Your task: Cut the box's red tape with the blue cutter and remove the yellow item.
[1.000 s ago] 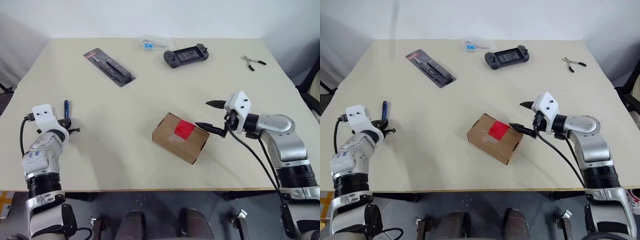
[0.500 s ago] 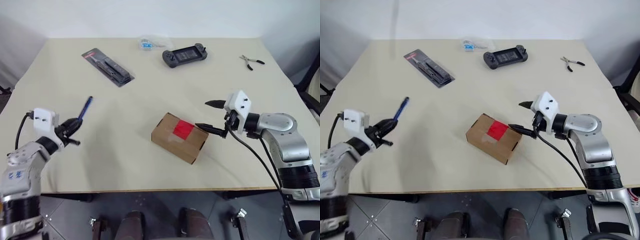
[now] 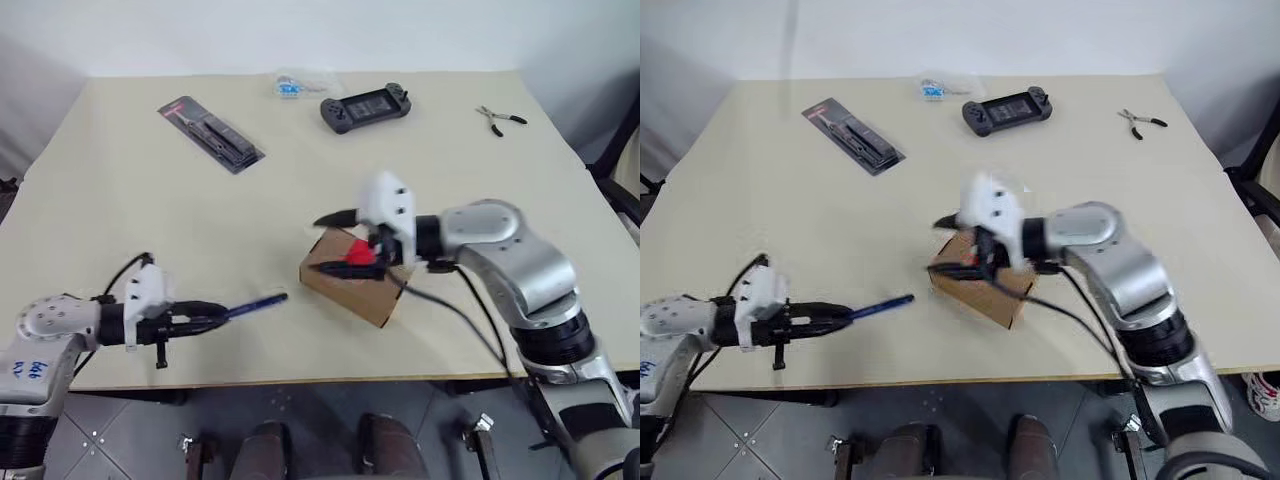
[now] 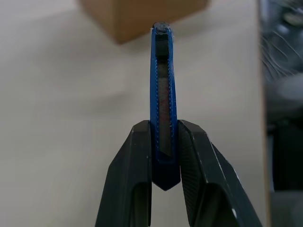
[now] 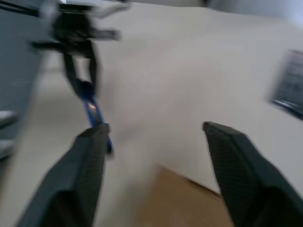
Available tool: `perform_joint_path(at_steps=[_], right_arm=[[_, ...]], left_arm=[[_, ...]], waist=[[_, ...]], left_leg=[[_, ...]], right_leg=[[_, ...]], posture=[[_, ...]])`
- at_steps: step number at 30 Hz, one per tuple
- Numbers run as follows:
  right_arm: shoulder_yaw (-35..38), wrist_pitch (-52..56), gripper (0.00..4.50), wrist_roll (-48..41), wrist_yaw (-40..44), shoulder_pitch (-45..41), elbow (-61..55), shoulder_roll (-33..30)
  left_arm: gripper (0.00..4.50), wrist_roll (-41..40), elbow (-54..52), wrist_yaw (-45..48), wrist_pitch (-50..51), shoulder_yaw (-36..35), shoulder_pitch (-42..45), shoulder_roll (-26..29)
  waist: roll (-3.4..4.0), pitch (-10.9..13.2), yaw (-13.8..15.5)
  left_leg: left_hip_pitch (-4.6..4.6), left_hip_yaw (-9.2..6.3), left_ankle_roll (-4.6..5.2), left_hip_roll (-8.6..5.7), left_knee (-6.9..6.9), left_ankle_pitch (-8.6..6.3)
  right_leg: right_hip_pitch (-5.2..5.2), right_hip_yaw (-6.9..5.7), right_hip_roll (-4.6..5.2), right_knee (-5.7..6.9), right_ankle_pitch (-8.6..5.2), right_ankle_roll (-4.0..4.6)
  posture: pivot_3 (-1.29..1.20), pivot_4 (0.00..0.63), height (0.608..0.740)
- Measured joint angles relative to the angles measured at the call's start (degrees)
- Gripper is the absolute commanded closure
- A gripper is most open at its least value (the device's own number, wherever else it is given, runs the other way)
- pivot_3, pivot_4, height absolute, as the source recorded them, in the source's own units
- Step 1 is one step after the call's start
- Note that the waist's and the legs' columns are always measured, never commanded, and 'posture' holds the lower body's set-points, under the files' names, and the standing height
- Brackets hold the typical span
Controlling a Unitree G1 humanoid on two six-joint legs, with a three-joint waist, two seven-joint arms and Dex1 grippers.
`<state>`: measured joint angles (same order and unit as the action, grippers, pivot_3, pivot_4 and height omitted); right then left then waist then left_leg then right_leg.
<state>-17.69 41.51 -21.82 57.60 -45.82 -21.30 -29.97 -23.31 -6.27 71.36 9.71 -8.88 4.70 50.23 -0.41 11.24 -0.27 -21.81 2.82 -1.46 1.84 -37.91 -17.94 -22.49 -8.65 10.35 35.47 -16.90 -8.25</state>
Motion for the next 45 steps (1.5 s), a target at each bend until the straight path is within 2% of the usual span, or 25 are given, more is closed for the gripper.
perform_joint_path(at_steps=[3, 6, 10, 14, 26, 33, 45], right_arm=[[-4.3, -1.3, 3.36, 2.4, -0.7, -0.5, 0.2, 1.5], [-12.4, -8.0, 4.48, 9.4, 1.3, -2.0, 1.7, 1.0], [-19.4, -16.6, 4.48, 15.5, 3.4, -1.9, 5.7, 2.1], [-20.2, -22.7, 4.48, 18.0, 3.8, -1.4, 11.4, 5.7], [-22.9, -39.5, 4.48, 26.6, 10.2, -0.9, 23.4, 5.4], [-22.8, -45.2, 4.48, 28.5, 11.0, -1.1, 26.9, 7.3], [-21.7, -46.7, 4.48, 29.9, 12.5, -2.3, 28.1, 9.0]], left_arm=[[4.04, 1.6, 0.0, 1.8, -2.2, 1.8, 0.0, 0.6], [4.04, 3.8, 0.0, 2.6, -4.9, 3.7, 0.0, 0.9], [4.04, 6.4, 0.8, 0.9, -9.0, 3.8, -0.2, 0.4], [4.04, 8.5, 3.3, -4.1, -12.8, 3.4, -0.7, -2.4], [4.04, 7.8, 1.7, -5.5, -13.3, 2.7, -5.7, -2.1], [4.04, 7.8, 1.4, -5.6, -12.7, 2.3, -6.2, -2.1], [4.04, 7.8, 1.2, -5.7, -12.7, 2.0, -6.8, -1.8]], waist=[[0.00, 0.0, 0.1], [0.00, 0.0, 0.0], [0.00, 0.0, -0.1], [-0.02, 0.0, -0.2], [-0.03, 0.0, -0.6], [-0.03, 0.0, -0.9], [-0.02, 0.0, -1.3]], left_leg=[[-0.38, 0.02, 0.03, -0.01, -0.18, -0.02], [-0.39, 0.06, 0.05, -0.01, -0.20, -0.02], [-0.40, 0.07, 0.05, -0.01, -0.20, -0.02], [-0.38, 0.07, 0.05, -0.01, -0.20, -0.02], [-0.34, 0.07, 0.05, 0.00, -0.22, -0.02], [-0.32, 0.07, 0.04, 0.01, -0.26, -0.02], [-0.30, 0.06, 0.03, 0.01, -0.27, -0.01]], right_leg=[[-0.28, 0.00, 0.00, -0.01, 0.00, 0.00], [-0.32, 0.01, 0.00, 0.00, 0.00, 0.00], [-0.35, 0.02, 0.01, 0.05, 0.00, -0.01], [-0.35, 0.02, 0.01, 0.09, 0.00, -0.01], [-0.31, 0.02, 0.00, 0.09, 0.00, -0.01], [-0.30, 0.02, 0.00, 0.13, 0.00, -0.01], [-0.28, 0.04, 0.00, 0.16, 0.00, -0.01]], posture=[[0.00, 0.150, 0.740], [0.00, 0.150, 0.740], [0.00, 0.150, 0.740], [0.00, 0.150, 0.740], [0.00, 0.150, 0.740], [0.00, 0.150, 0.740], [0.00, 0.150, 0.740]])
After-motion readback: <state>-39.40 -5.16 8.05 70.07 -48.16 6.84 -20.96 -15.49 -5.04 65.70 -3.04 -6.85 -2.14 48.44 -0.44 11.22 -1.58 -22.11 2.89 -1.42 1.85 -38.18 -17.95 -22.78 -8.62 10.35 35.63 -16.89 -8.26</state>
